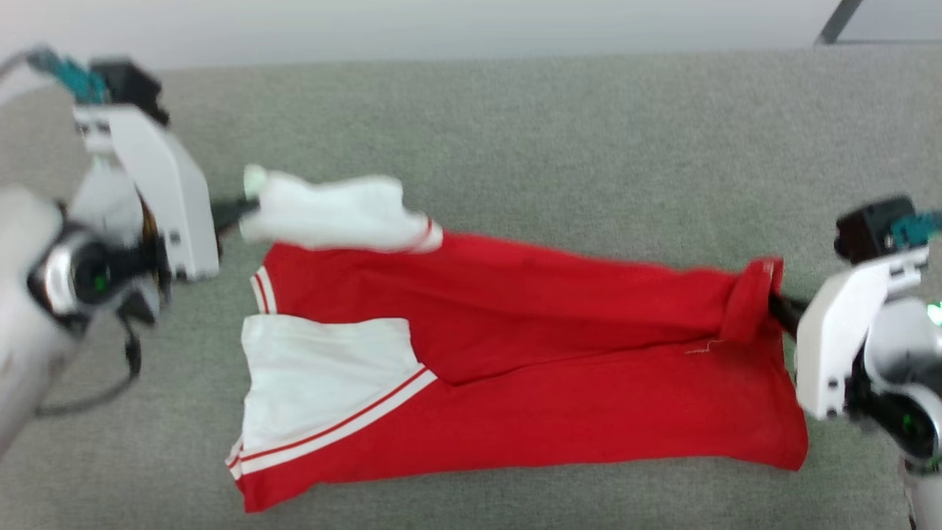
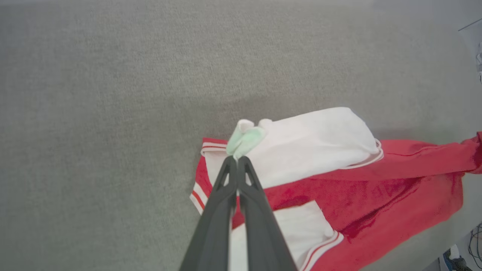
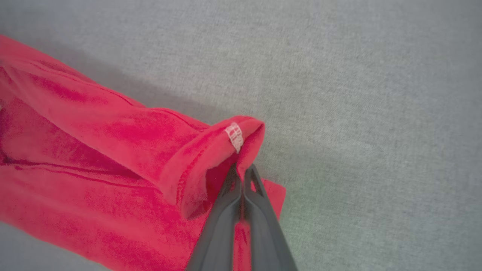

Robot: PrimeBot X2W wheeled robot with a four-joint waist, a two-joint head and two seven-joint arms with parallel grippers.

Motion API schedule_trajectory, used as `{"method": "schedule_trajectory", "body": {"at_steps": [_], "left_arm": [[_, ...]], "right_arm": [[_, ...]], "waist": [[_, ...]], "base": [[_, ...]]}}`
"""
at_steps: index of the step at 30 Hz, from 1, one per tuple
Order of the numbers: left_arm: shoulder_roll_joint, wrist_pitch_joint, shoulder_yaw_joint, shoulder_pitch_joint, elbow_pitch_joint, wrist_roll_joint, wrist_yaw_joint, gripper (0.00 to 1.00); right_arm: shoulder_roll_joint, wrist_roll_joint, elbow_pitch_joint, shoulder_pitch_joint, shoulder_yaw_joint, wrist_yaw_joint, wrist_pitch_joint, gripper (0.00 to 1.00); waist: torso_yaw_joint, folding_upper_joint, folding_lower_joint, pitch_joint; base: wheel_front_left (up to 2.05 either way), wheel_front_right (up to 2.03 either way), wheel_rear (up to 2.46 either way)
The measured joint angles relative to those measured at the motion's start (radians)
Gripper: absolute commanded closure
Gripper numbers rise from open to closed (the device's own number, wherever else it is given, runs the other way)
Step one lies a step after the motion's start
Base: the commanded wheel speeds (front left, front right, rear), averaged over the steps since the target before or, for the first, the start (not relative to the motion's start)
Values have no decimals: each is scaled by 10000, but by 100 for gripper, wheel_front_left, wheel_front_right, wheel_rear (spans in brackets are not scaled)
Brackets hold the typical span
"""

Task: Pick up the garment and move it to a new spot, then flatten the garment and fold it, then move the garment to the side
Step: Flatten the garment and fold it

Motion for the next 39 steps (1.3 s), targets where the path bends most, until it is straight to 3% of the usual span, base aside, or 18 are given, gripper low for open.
{"method": "schedule_trajectory", "body": {"at_steps": [4, 7, 14, 16, 17, 18, 20, 21, 22, 23, 32, 39], "left_arm": [[922, -182, -42, 1310, -1996, -426, 1099, 100], [1452, -397, -71, 2173, -3049, -740, 1567, 100], [1588, -792, -477, 3540, -4011, -1070, 2176, 100], [1488, -947, -545, 3731, -3946, -1055, 2203, 87], [1452, -972, -593, 3767, -3893, -1028, 2203, 71], [1423, -961, -648, 3777, -3843, -1003, 2234, 36], [1396, -857, -744, 3817, -3797, -984, 2291, 4], [1377, -859, -742, 3857, -3793, -993, 2295, 0], [1356, -863, -727, 3873, -3799, -1032, 2307, 0], [1356, -865, -725, 3873, -3831, -1030, 2336, 0], [1609, -1298, -556, 4155, -4320, -1080, 2466, 0], [1852, -3394, -178, 4810, -4491, -449, 2318, 0]], "right_arm": [[-102, 121, -293, 922, -242, 0, -2, 100], [-84, 102, -395, 1441, -397, 0, -61, 100], [71, -12, -301, 1936, -435, 0, -153, 100], [98, -65, -244, 1937, -407, 0, -165, 100], [123, -77, -182, 1934, -395, 0, -182, 100], [146, -84, -134, 1930, -384, 0, -192, 99], [132, -104, -102, 1903, -364, 0, -261, 56], [132, -102, -77, 1874, -372, 0, -295, 40], [132, -100, -61, 1852, -374, 0, -299, 9], [123, -104, -59, 1846, -384, 0, -299, 0], [334, 107, -245, 2001, -867, 0, -25, 0], [581, 90, -355, 2443, -1225, 0, -219, 0]], "waist": [[147, 0, 0, -347], [238, 0, 0, -497], [292, 0, 0, -613], [272, 0, 0, -640], [263, 0, 0, -661], [254, 0, 0, -689], [239, 0, 0, -757], [230, 0, 0, -793], [224, 0, 0, -834], [218, 0, 0, -877], [235, 0, 0, -1460], [228, 0, 0, -2144]], "base": [[0, 0, 0], [0, 0, 0], [0, 0, 0], [0, 0, 0], [0, 0, 0], [0, 0, 0], [0, 0, 0], [0, 0, 0], [0, 0, 0], [0, 0, 0], [0, 0, 0], [0, 0, 0]]}}
